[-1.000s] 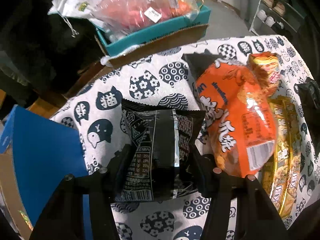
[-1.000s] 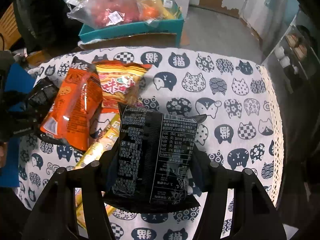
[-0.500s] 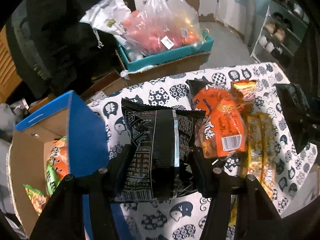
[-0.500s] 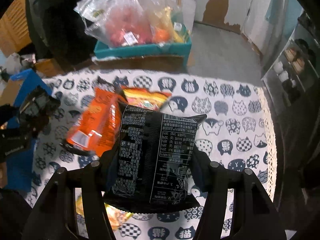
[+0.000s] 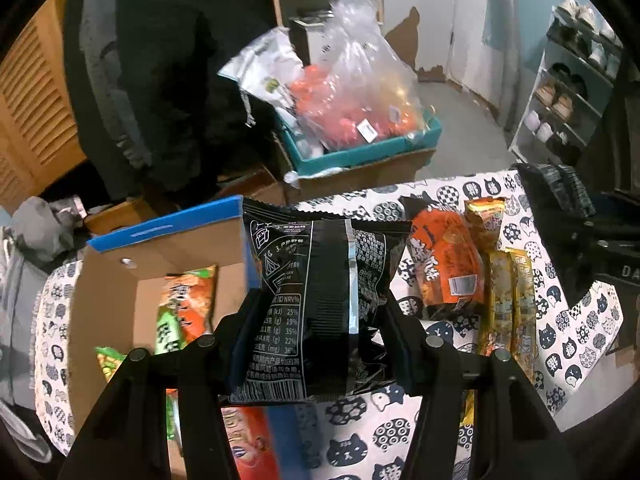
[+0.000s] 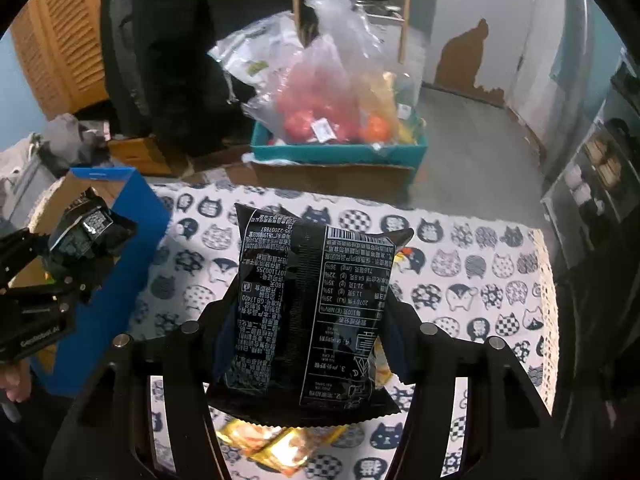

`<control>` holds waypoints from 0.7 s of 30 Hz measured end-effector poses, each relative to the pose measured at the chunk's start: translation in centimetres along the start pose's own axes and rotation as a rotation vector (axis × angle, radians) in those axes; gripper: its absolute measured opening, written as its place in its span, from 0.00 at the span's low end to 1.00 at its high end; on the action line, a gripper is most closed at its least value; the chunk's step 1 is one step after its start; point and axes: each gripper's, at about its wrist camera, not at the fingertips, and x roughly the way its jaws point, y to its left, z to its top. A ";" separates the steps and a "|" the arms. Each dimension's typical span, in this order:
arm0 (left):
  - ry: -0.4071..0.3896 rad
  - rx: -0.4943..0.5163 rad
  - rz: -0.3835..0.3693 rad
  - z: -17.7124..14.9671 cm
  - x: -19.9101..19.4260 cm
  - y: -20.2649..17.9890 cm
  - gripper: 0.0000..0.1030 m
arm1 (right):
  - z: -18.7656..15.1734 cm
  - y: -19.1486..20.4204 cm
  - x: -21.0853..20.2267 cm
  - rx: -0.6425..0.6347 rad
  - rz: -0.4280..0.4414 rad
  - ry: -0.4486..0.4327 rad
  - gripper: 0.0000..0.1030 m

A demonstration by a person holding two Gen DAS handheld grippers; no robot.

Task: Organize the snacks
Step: 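Carry both black bags with the left and right tools over the box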

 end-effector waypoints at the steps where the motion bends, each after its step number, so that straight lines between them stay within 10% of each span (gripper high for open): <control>1: -0.007 -0.003 0.003 -0.1 -0.3 0.3 0.56 | 0.1 0.3 -0.1 -0.003 0.003 -0.001 0.58; 21: -0.019 -0.155 0.067 -3.6 -3.4 9.3 0.56 | 2.6 9.7 0.7 -0.114 0.100 -0.002 0.58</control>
